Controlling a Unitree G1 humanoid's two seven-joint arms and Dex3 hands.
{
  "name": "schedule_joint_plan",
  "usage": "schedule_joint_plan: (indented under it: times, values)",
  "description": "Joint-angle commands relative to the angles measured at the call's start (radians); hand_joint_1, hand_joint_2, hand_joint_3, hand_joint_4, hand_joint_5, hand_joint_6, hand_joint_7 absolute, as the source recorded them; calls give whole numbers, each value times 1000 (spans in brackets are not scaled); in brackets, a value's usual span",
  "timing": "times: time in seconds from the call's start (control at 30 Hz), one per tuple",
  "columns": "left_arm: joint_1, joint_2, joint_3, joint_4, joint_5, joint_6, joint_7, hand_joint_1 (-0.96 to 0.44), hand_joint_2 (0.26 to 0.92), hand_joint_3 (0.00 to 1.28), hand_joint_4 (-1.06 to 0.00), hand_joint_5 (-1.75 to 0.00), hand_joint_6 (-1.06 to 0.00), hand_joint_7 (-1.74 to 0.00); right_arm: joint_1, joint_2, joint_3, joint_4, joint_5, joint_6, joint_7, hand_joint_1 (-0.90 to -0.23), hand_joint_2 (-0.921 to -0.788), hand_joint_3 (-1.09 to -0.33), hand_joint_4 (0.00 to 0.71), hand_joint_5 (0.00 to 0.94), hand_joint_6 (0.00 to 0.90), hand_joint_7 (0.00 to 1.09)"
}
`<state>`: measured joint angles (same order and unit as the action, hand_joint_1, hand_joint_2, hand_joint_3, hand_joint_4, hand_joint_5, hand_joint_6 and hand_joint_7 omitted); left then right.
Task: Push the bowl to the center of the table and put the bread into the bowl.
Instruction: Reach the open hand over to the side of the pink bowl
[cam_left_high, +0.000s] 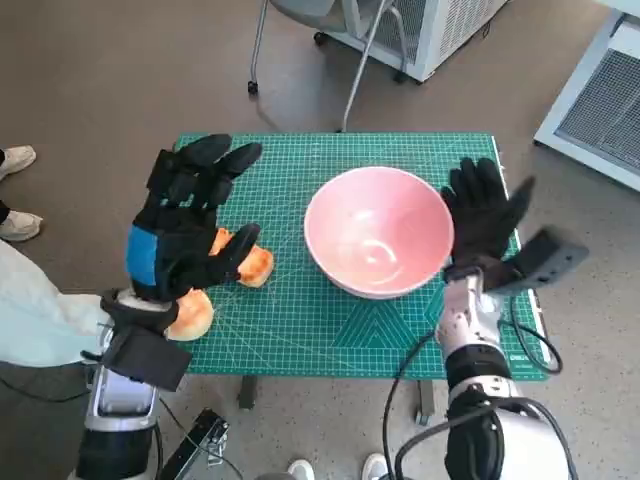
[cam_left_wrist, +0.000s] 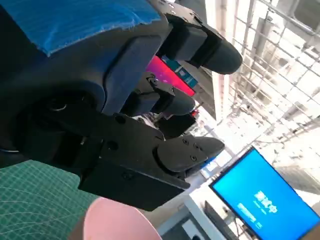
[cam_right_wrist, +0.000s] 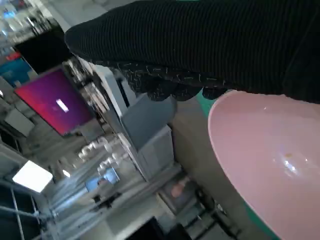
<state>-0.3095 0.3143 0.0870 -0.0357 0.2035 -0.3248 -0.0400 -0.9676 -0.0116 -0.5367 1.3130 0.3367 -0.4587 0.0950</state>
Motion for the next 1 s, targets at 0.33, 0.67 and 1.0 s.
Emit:
schedule_joint_plan:
  times: [0.33,0.67,1.0]
  values:
    - [38,7,19,-56,24,41,13,-109,645,767,-96,-777,-103,-884,-13,21,31,23,-47,71,-41,-541,-921,-843,284,16,98,652]
    - [39,43,46,-36,12,47,-10,-130,675,707,-93,-780,-103,-884,-5,-15,43,13,-55,63,-25,-536,-921,-844,293,18,100,661]
    - [-25,272,60,56,75,27,-134,-102,701,590,-171,-622,-182,-747,-1,-52,95,-40,-103,-97,6,-521,-921,-859,282,8,65,621]
